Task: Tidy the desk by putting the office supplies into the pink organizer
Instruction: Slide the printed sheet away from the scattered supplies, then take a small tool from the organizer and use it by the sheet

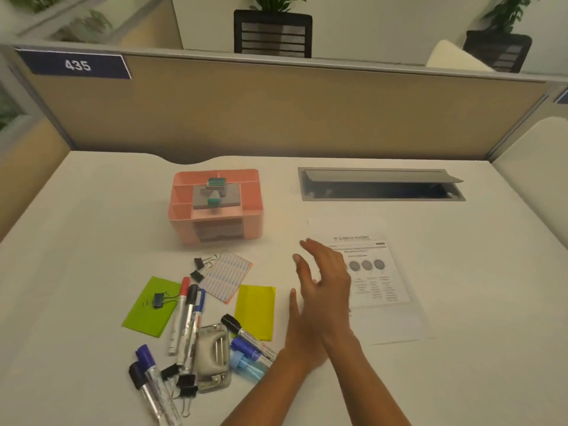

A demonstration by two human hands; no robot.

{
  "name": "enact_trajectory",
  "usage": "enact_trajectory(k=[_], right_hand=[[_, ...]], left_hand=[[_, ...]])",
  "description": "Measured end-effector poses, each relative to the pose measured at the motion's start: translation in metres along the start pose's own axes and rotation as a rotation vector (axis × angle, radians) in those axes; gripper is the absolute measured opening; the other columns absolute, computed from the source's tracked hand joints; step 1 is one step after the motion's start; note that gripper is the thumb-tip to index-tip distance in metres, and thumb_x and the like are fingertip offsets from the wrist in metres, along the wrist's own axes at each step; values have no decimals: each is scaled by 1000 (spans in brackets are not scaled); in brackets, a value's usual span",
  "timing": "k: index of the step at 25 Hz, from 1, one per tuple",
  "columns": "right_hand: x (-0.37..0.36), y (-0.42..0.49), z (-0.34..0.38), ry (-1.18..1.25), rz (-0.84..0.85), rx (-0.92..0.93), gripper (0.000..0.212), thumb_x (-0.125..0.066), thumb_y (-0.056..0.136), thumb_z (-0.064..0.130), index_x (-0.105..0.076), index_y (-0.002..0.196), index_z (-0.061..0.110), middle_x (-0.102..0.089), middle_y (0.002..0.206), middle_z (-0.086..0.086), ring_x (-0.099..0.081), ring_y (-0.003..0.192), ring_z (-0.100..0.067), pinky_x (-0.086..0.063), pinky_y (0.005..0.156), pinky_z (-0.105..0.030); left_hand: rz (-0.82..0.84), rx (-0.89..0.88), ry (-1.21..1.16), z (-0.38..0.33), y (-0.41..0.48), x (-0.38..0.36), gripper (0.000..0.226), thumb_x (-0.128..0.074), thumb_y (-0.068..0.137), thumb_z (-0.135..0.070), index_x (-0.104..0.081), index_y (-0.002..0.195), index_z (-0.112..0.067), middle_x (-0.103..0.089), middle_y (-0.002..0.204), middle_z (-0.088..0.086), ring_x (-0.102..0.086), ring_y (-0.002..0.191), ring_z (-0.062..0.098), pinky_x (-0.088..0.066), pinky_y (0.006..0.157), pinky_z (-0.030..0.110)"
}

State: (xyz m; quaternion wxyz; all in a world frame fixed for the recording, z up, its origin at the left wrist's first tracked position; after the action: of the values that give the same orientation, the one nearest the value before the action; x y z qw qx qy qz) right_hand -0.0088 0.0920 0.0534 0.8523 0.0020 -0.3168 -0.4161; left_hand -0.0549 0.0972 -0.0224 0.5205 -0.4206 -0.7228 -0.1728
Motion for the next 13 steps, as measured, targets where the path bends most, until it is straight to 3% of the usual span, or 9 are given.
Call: enact_trajectory(k=[2, 5, 7, 8, 10, 11, 13], right_hand=[[-25, 13, 23, 6, 50, 25, 30, -62, 91, 31, -64, 120, 26, -62, 123, 10, -51, 112, 2, -37, 92, -5], [-54, 32, 45, 41, 74, 41, 28, -65, 90, 28, -66, 116, 20, -68, 112, 4, -64, 96, -8, -55, 81, -27], [-74, 45, 58, 46, 85, 24, 29, -65, 89, 31, -67, 116, 19, -69, 109, 4, -65, 90, -7, -57, 78, -31], [-83, 51, 65, 51, 95, 6, 30, -65, 89, 34, -66, 116, 20, -69, 109, 4, -64, 89, -7, -57, 79, -29], [-102, 64, 78, 49, 124, -39, 36, -65, 87, 41, -65, 117, 21, -68, 110, 4, -62, 86, -5, -54, 75, -17], [-112, 71, 84, 26, 138, -61, 39, -66, 86, 43, -64, 118, 20, -67, 111, 3, -61, 86, -5, -49, 71, -11], [-132, 82, 92, -32, 154, -90, 46, -66, 84, 47, -63, 120, 18, -65, 113, 0, -62, 92, -11, -44, 70, -12]], left_hand=[[-109, 26, -102, 18, -6, 18, 79, -45, 79, -73, -19, 141, -33, -43, 142, 1, -42, 130, 19, -36, 106, 44], [-148, 43, -357, 33, -22, 63, 65, -38, 84, -63, -26, 140, -31, -46, 137, 2, -44, 127, 17, -34, 109, 38], [-124, 65, -485, 50, -30, 90, 59, -33, 88, -55, -39, 137, -23, -49, 128, 1, -45, 122, 17, -34, 107, 34], [-198, 21, -473, 64, -32, 104, 43, -42, 94, -43, -51, 128, -18, -55, 118, 1, -53, 114, 19, -41, 100, 34], [-386, -69, -241, 107, -33, 123, 20, -57, 86, -24, -65, 103, -17, -66, 98, -1, -62, 95, 21, -46, 84, 36], [-465, -87, -142, 136, -32, 130, 20, -57, 82, -24, -65, 100, -21, -68, 96, -4, -61, 93, 18, -44, 82, 36], [-579, 1, -94, 183, -31, 151, 25, -53, 83, -28, -64, 106, -27, -67, 101, -8, -58, 97, 15, -39, 86, 36]])
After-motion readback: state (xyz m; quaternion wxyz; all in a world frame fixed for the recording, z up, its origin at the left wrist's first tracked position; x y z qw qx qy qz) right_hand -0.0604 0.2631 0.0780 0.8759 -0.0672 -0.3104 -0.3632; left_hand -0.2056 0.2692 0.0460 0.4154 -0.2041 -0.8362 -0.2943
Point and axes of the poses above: each hand's wrist, its own y-axis towards the middle knuckle, its own x-axis out of the back of the hand, z = x × y, the point moved 1 cm from there along y, towards the middle knuckle
